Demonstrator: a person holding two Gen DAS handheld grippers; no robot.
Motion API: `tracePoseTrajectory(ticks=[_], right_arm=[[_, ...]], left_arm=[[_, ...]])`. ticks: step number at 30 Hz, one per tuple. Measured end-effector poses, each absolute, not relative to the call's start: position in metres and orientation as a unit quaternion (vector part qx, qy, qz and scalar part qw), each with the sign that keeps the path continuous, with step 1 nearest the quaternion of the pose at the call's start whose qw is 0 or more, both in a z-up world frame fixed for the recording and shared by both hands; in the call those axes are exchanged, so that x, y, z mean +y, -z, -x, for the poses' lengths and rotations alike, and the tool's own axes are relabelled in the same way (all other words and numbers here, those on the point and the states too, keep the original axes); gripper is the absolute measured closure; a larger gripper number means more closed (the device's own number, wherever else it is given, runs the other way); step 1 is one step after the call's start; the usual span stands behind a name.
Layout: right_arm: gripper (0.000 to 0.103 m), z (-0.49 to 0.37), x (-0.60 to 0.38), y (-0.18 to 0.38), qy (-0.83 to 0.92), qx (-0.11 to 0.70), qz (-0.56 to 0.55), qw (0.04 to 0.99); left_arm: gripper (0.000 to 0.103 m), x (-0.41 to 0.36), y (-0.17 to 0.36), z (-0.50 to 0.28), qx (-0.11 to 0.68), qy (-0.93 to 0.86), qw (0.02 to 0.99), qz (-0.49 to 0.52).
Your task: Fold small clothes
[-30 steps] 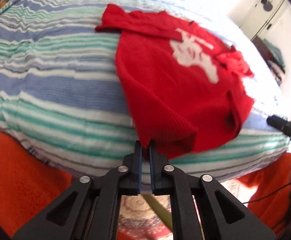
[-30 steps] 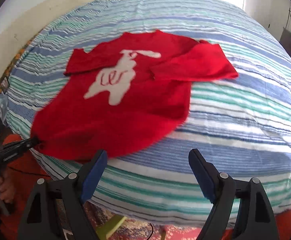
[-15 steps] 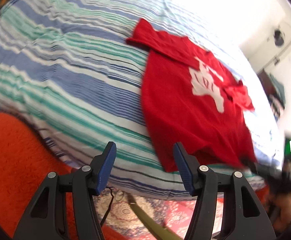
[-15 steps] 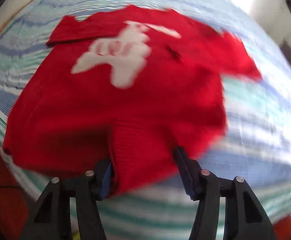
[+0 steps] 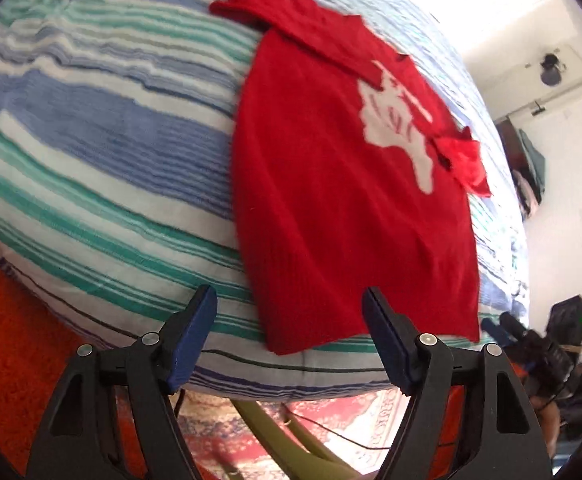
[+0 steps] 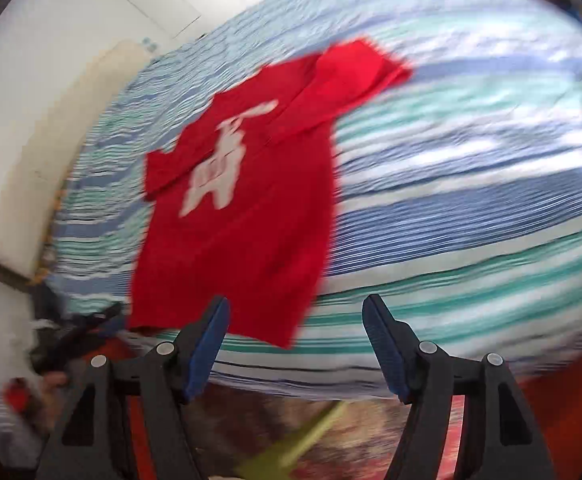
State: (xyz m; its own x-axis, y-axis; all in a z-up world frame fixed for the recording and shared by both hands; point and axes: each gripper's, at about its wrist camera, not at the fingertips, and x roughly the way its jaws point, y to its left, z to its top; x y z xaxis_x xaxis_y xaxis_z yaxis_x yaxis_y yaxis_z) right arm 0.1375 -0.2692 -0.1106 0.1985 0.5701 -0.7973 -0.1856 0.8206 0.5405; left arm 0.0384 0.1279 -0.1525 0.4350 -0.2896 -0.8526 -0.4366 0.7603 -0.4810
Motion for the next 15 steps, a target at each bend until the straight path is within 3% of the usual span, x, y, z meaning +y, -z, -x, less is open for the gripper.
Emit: tracePoseTrajectory(ticks=[4,5,6,7,8,12,15], right_arm=[[0.035,-0.146,-0.254,0.147,-0.298,0.600,-0.189,0.718],[0.038,-0.144,-0.249,0.151,-0.305,0.601,-0.185,0.716],[0.051,-0.147,-0.247,0.154,-0.306,0.600,-0.176,0.718],[0.063,-0.151,-0.244,0.156,-0.311,0.599,-0.171,0.718],[0.098,-0.153,-0.243,0.157,-0.318,0.600,-0.172,0.714],[0.099,-0.142,-0.264,0.137,-0.296,0.594,-0.191,0.724],[0.099,-0.130,-0.282,0.120,-0.283,0.587,-0.191,0.735]], left_arm=[[0.029,0.135,0.162,-0.035,0.519,-0.032,0.757,0.395],[0.041,0.133,0.167,-0.041,0.526,-0.015,0.749,0.403],[0.075,0.131,0.171,-0.045,0.532,-0.004,0.744,0.405],[0.098,0.128,0.176,-0.051,0.546,0.003,0.739,0.395],[0.100,0.126,0.173,-0.053,0.551,-0.007,0.744,0.377],[0.101,0.130,0.126,-0.023,0.505,-0.036,0.789,0.347],[0.100,0.120,0.131,-0.020,0.531,-0.064,0.794,0.291]])
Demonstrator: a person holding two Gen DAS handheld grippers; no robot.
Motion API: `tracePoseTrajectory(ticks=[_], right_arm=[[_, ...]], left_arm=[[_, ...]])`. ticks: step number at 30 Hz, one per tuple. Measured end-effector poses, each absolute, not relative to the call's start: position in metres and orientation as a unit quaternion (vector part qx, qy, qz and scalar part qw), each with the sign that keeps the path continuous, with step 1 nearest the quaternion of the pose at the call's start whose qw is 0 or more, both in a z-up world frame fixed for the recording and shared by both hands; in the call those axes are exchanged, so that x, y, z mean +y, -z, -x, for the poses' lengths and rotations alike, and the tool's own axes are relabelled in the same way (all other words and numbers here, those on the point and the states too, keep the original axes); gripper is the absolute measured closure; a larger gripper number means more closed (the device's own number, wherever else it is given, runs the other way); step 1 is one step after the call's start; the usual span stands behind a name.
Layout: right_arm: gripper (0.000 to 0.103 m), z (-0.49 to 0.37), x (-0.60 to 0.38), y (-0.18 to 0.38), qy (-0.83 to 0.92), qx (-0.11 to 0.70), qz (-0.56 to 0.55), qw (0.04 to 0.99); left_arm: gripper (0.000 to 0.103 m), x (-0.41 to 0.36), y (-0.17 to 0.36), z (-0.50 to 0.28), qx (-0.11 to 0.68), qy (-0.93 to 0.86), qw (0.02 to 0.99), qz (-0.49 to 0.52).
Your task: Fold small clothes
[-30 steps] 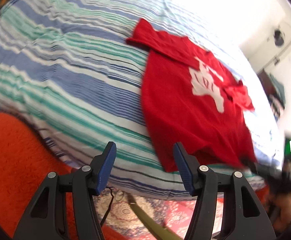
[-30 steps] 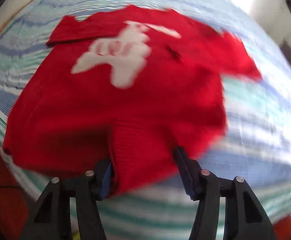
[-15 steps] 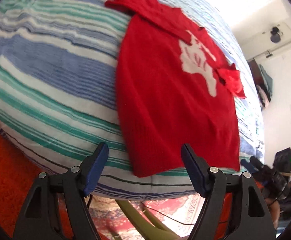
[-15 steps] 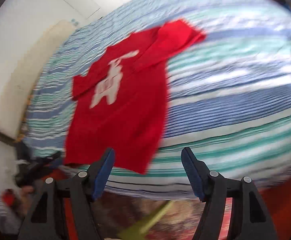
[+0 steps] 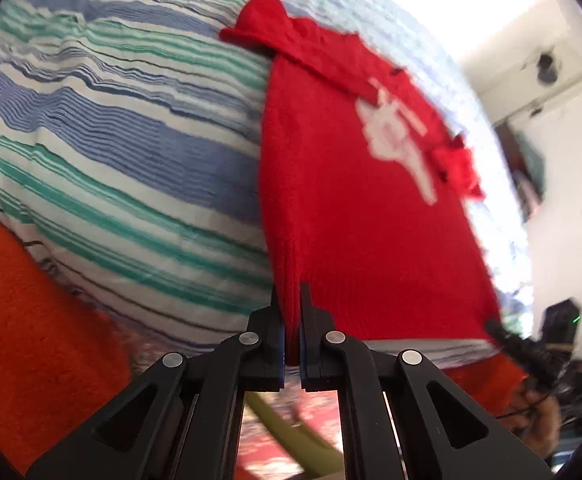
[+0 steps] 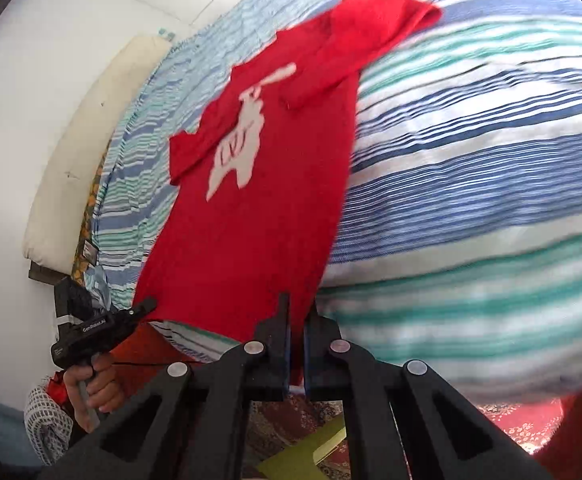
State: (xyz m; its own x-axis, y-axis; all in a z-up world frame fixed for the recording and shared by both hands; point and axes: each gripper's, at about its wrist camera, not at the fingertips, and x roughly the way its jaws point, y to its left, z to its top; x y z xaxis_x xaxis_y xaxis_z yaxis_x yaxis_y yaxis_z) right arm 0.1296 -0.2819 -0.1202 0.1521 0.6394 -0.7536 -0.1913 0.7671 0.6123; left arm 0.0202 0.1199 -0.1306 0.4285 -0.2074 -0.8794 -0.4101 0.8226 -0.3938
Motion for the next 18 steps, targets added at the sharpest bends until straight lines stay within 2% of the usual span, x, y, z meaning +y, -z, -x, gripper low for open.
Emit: tracePoseTrajectory(ticks=[3,6,18], right_arm=[[0.099,-0.130,-0.279,0.147,-0.255,0.619,-0.168,0.723],[0.099,-0.133,-0.277,0.168,-0.237,0.635,-0.174,0.715],[0.101,-0.129,-0.266,0.164,-0.240,0.615,-0.107,0.744]], left_arm=[[0.101,0.105,0.157,-0.031,0.580,-0.086,0.770,0.252],[0.100,0.103,0.157,-0.035,0.583,-0.093,0.769,0.243],[0.099,0.103,0.172,-0.042,0.596,-0.107,0.761,0.232]])
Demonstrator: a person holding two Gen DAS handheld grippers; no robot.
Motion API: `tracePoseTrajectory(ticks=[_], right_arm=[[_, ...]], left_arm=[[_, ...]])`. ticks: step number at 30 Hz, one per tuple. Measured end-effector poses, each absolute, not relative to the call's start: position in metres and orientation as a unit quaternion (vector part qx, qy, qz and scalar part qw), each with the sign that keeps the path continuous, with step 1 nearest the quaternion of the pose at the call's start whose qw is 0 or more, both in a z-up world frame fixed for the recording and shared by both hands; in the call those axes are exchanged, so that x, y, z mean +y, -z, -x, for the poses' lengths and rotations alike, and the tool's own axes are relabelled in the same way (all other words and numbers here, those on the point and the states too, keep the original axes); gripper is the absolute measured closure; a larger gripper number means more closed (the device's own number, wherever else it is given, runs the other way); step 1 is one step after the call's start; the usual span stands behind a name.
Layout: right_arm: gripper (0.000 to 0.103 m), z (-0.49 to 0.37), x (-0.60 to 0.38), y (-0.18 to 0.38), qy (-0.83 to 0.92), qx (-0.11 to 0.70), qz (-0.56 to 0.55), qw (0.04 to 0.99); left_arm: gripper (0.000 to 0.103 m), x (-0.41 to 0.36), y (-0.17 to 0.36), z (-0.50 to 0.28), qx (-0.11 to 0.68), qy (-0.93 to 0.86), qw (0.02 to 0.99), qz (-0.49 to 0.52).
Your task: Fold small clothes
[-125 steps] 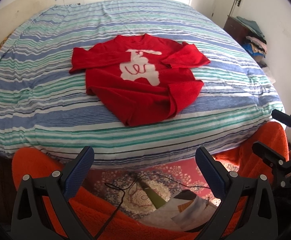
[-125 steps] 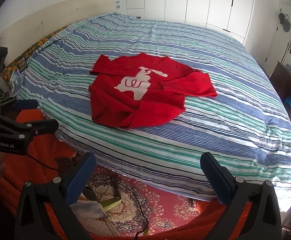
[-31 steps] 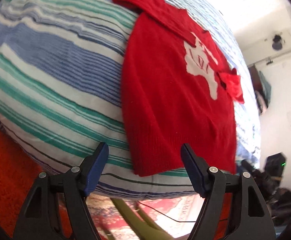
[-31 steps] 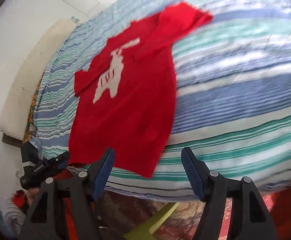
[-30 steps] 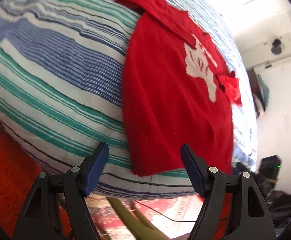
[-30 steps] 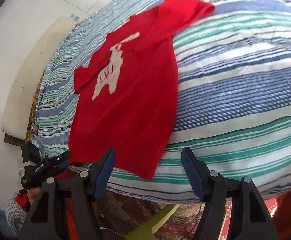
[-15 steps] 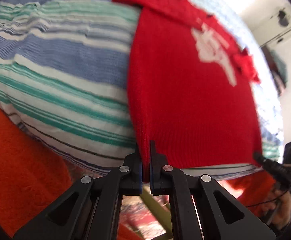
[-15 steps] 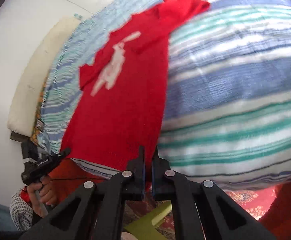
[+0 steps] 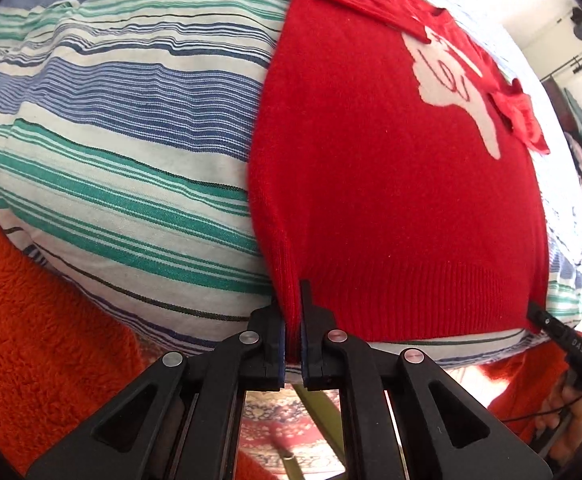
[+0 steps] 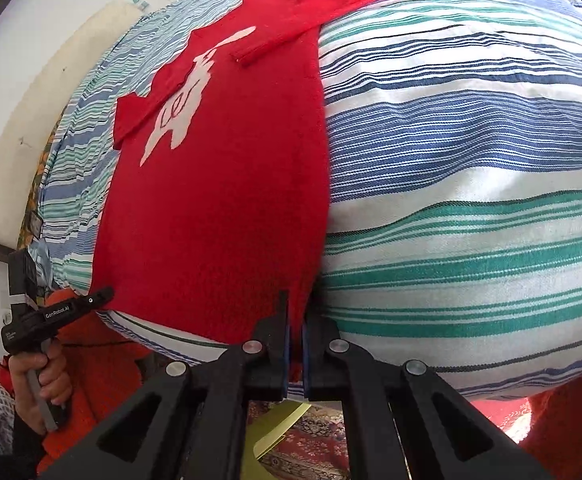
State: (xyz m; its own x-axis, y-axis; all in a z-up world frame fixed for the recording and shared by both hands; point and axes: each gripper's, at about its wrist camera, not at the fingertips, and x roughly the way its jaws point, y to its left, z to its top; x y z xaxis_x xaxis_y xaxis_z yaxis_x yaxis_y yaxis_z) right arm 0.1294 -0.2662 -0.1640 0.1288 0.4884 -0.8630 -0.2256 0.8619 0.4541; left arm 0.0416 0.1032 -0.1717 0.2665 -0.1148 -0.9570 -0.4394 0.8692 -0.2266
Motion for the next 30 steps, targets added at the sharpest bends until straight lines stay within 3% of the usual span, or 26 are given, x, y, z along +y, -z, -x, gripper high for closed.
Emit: tracePoseTrajectory(ticks=[19,25,28,30], right_arm=[[0.101,-0.125,-0.270,0.162,-0.245,0.605,-0.112,0.749],[0.095,-0.123,-0.270,0.158,-0.249,0.603,-0.116,0.749],[0.092,-0.122,-0.269,0.155,-0.248,0.604,-0.112,0.749],[0.087,-0.121,-0.269,0.154,-0.248,0.605,-0.112,0.748]], left_arm=[[0.095,0.102,0.172,-0.042,0.598,-0.107,0.760,0.230],[0.090,0.096,0.169,-0.042,0.599,-0.103,0.766,0.210],[0.078,0.091,0.167,-0.042,0.600,-0.102,0.770,0.195],[0.050,0.087,0.165,-0.041,0.601,-0.102,0.772,0.183]])
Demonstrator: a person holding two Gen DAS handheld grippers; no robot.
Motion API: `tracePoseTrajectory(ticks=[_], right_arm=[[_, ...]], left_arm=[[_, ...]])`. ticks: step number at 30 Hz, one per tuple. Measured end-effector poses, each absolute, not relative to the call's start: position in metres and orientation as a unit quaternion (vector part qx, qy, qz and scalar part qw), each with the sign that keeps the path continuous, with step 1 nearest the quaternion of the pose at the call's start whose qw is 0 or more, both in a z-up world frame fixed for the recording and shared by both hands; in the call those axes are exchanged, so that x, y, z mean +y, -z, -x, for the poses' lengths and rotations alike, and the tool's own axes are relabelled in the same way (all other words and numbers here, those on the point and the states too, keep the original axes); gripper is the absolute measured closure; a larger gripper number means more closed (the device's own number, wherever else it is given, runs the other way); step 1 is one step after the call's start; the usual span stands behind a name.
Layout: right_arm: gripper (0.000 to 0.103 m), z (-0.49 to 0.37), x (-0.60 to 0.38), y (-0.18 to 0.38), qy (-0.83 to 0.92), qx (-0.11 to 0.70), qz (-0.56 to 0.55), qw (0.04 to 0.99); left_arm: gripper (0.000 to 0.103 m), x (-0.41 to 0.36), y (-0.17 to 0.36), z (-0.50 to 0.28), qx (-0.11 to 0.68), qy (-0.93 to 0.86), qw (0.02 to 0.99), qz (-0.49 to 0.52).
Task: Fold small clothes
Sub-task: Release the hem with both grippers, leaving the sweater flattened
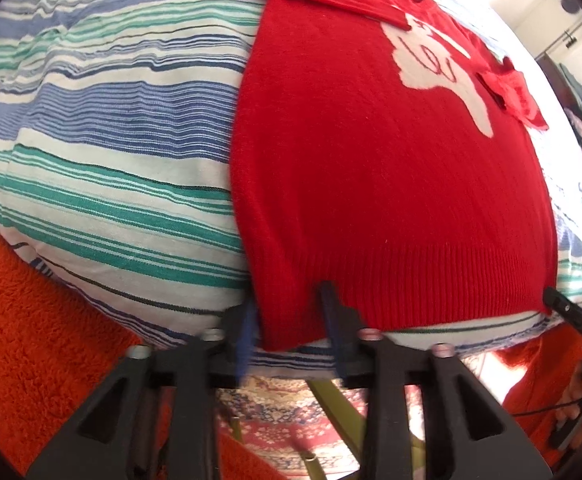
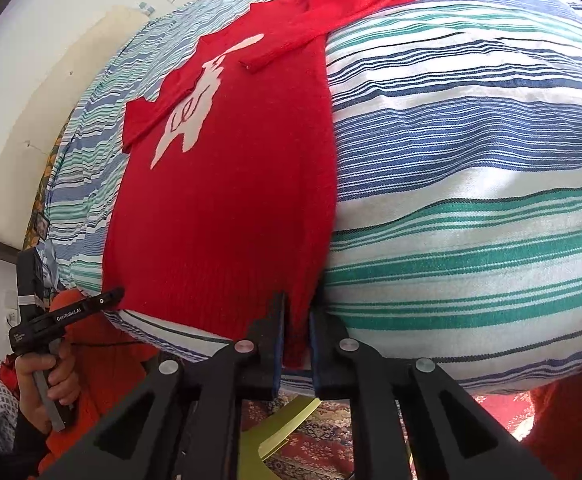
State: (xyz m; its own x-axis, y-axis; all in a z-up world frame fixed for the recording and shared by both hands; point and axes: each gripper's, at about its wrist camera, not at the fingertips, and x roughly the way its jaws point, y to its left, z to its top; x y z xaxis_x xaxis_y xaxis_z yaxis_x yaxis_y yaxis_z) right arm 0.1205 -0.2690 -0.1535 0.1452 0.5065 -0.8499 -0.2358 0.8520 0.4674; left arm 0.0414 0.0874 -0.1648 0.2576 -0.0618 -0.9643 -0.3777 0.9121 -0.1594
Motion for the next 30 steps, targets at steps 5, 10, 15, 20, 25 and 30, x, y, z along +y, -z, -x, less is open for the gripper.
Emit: tracePoseTrajectory(ticks=[5,10,15,20,25,30], right_arm=[[0.071,-0.116,-0.275,0.149,-0.237,0.610,-0.117,0.747],[0.054,-0.111,-0.288,0.137,-0.208,0.608,-0.111,0.758],[0.048,-0.107,-0.311,0.126,-0.150,0.596,-0.109,0.781],[0.047,-0.109,-0.331,0.110,-0.090,0.557,-0.106,0.819],[0.046,-0.112,-0.340,0.104,-0.073,0.540,-0.111,0.831],[0.046,-0.113,-0.344,0.107,-0.067,0.544,-0.116,0.828]], left_arm=[[0.020,0.082,0.157,-0.037,0.608,-0.127,0.771,0.141],[0.020,0.084,0.132,-0.022,0.573,-0.142,0.795,0.141],[0.020,0.104,0.103,-0.003,0.491,-0.185,0.832,0.180],[0.020,0.127,0.104,0.003,0.459,-0.233,0.826,0.229],[0.020,0.142,0.103,0.009,0.447,-0.254,0.818,0.258],[0.020,0.143,0.101,0.012,0.436,-0.261,0.823,0.255]])
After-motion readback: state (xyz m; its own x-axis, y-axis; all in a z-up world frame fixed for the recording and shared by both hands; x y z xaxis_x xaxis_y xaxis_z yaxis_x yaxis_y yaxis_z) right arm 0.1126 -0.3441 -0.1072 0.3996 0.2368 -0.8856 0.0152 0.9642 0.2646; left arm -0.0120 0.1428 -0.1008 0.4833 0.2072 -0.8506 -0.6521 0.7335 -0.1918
